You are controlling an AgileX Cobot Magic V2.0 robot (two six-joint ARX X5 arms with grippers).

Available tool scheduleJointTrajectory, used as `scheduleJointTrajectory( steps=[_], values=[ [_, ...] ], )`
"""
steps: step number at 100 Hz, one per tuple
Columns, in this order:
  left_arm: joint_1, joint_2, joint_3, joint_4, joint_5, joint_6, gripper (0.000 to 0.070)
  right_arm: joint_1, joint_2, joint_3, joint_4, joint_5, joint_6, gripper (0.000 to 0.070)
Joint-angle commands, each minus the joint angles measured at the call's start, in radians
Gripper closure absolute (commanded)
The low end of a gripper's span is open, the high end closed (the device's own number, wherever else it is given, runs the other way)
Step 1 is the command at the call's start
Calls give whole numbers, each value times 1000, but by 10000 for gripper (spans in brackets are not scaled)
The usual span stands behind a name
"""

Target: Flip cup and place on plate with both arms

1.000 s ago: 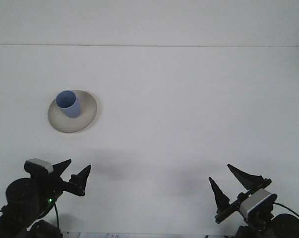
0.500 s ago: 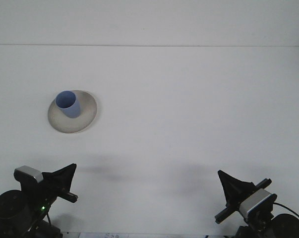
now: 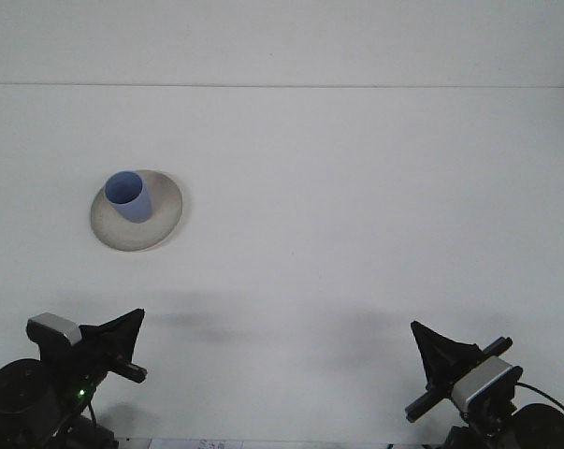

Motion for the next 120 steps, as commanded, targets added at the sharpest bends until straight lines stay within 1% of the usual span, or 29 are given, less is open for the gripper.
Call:
scheduleJointTrajectory(
  steps=[1, 3, 8, 15, 22, 24, 28, 31, 34, 39, 43, 52, 66, 89, 120],
  values=[
    [-3, 0, 8, 27, -13, 38, 686, 9, 2, 3, 13, 0, 10, 696],
    [-2, 0, 8, 30, -14, 55, 686, 9, 2, 3, 13, 0, 10, 695],
    [3, -6, 7, 42, -16, 128, 686, 9, 2, 3, 13, 0, 10, 695],
    [23, -24, -14, 67, -16, 205, 686, 9, 2, 4, 14, 0, 10, 695],
    [74, -63, -85, 138, -23, 302, 686, 9, 2, 4, 13, 0, 10, 695],
    [87, -72, -105, 158, -29, 319, 686, 9, 2, 3, 14, 0, 10, 695],
    [129, -100, -169, 224, -63, 352, 686, 9, 2, 4, 13, 0, 10, 696],
    [153, -116, -208, 261, -90, 363, 686, 9, 2, 3, 13, 0, 10, 695],
    [186, -138, -264, 314, -132, 375, 686, 9, 2, 3, 13, 0, 10, 695],
    [226, -165, -337, 379, -173, 377, 686, 9, 2, 3, 13, 0, 10, 695],
    [255, -187, -393, 420, -190, 377, 686, 9, 2, 3, 13, 0, 10, 696],
    [305, -230, -500, 487, -194, 377, 686, 9, 2, 4, 13, 0, 10, 696],
    [332, -272, -605, 523, -194, 376, 686, 9, 2, 4, 13, 0, 10, 695],
    [330, -290, -686, 599, -194, 373, 686, 9, 2, 4, 14, 0, 10, 695],
    [330, -290, -686, 599, -194, 373, 685, 9, 2, 4, 13, 0, 10, 695]
  ],
)
